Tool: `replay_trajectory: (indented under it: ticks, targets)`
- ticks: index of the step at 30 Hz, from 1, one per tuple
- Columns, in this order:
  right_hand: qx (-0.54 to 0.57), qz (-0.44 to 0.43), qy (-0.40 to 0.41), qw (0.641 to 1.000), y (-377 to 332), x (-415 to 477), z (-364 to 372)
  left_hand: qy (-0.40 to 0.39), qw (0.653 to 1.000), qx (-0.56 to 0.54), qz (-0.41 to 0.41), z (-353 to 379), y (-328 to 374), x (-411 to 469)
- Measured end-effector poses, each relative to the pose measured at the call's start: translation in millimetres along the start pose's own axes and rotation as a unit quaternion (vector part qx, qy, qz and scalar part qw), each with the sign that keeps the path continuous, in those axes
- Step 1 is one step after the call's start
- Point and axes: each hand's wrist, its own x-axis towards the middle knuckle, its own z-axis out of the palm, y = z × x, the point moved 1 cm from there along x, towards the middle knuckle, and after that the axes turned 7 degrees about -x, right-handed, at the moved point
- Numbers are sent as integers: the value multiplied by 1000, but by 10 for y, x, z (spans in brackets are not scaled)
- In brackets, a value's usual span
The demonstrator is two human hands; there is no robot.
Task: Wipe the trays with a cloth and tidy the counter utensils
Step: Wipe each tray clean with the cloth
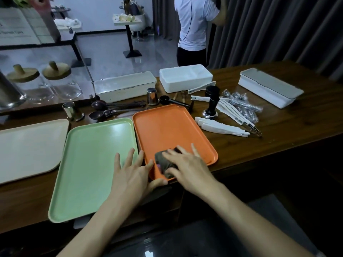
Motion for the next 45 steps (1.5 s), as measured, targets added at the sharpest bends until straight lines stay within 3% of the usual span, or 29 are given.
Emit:
replay_trajectory:
  ticks: [3,13,20,23,29,45]
  targets:
    - [29,-2,13,999,72,-32,55,-12,1000,3,-12,-26,9,2]
    - [-22,56,-10,998,1111,-98,-237,-58,998,-15,-26,-96,-30,-14]
    - [-8,45,-12,999,1093,-126,-189,-36,997,-58,-28,-198,9,-22]
    - [-64,24,2,998,1032,-137,-220,-12,997,-67,-35,-231,10,83]
    - [-66,8,38,997,778,-225,-148,-90,993,-62,-37,-135,58,193]
    - [-133,40,31,990,764,1498,-108,-105,993,-45,-33,-101,25,240]
